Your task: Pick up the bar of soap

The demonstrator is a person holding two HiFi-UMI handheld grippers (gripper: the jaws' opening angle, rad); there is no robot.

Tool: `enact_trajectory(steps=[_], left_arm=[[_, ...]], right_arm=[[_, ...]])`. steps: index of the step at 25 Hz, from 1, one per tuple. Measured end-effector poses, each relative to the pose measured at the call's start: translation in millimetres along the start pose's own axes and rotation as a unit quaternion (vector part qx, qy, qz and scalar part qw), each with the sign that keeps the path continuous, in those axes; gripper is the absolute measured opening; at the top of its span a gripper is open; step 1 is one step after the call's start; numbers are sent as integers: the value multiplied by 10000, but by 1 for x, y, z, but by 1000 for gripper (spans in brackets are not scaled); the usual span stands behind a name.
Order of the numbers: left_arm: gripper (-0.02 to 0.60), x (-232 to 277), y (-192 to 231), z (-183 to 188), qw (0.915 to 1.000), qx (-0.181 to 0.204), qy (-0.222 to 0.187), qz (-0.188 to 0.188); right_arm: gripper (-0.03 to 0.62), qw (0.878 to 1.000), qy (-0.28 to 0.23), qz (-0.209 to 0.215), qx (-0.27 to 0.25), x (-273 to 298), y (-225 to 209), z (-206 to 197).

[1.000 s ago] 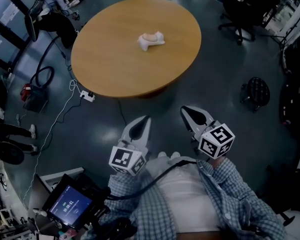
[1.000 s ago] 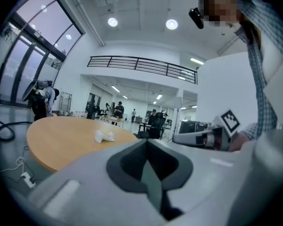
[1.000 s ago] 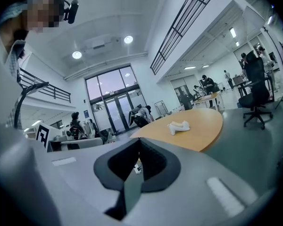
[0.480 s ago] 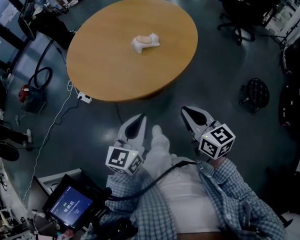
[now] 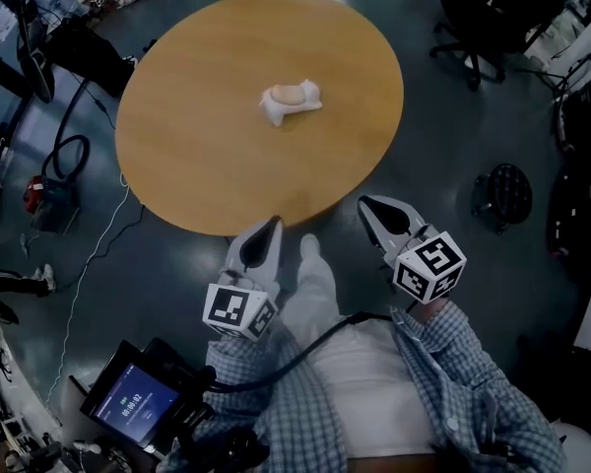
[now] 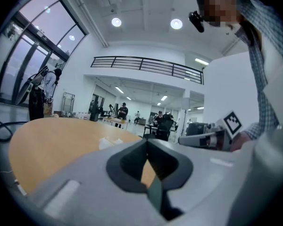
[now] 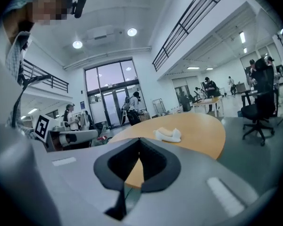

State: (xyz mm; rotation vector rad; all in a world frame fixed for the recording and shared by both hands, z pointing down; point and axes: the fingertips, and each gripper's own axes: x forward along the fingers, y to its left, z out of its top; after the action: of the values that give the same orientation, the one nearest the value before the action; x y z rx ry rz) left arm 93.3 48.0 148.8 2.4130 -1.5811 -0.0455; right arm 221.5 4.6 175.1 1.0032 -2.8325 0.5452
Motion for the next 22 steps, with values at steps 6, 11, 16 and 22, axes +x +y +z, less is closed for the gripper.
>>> enact_trajectory(steps=[6, 11, 16, 22], left_arm=[[-2, 63, 68, 19, 9998, -122, 133, 11], [-2, 101, 87, 16, 9991, -344, 229, 79], [-2, 126, 105, 13, 9982, -503, 272, 178], [-2, 149, 111, 20, 9963, -544, 194, 629]], right_arm=[[3, 9992, 123, 31, -391, 93, -43, 44], [3, 9962, 506, 38, -705, 128, -84, 44], [3, 9780, 1257, 371, -1620, 177, -107, 32], [129, 9239, 2305, 1270, -2778, 228, -132, 8]])
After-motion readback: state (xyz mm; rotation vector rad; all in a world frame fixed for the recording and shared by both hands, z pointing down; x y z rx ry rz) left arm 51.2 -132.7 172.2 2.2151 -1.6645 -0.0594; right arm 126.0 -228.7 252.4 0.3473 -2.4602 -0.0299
